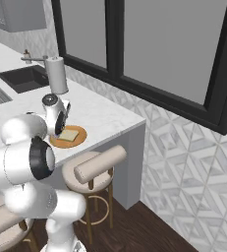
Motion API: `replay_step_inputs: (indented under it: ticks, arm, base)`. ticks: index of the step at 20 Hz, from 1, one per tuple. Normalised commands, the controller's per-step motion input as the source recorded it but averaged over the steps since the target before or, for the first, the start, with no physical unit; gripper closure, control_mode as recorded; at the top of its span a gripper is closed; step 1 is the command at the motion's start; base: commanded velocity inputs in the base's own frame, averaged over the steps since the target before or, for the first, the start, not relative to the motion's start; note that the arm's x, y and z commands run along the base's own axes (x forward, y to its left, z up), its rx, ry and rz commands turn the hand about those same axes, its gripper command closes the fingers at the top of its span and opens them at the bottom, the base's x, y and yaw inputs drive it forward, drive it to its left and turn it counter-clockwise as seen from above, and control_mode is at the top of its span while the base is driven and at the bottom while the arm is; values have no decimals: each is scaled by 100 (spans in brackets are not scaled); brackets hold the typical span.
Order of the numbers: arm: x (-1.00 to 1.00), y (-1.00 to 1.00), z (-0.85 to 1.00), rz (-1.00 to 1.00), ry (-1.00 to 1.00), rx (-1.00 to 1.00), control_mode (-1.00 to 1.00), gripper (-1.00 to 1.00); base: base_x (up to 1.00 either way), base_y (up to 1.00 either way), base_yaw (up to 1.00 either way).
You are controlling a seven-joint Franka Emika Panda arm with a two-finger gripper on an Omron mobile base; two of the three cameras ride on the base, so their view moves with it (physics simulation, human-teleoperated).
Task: Start the toaster. Once the lever pops up, take the bread to the plate on the dining counter.
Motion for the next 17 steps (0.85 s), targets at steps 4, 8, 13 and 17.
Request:
replay_step_inputs:
  ticks: [4, 8, 13, 17]
  arm:
    - [-100, -2, 42, 0, -62, -1, -100, -100]
    - [-100, -19, 21, 3, -46, 0, -100, -100]
    - [-85, -6, 2, 4, -25, 0, -100, -100]
    - [-64, 0, 1, 3, -15, 0, -100, -100]
  base:
    - [0, 0, 0]
    - [0, 0, 0]
    - [0, 0, 0]
    - [0, 0, 0]
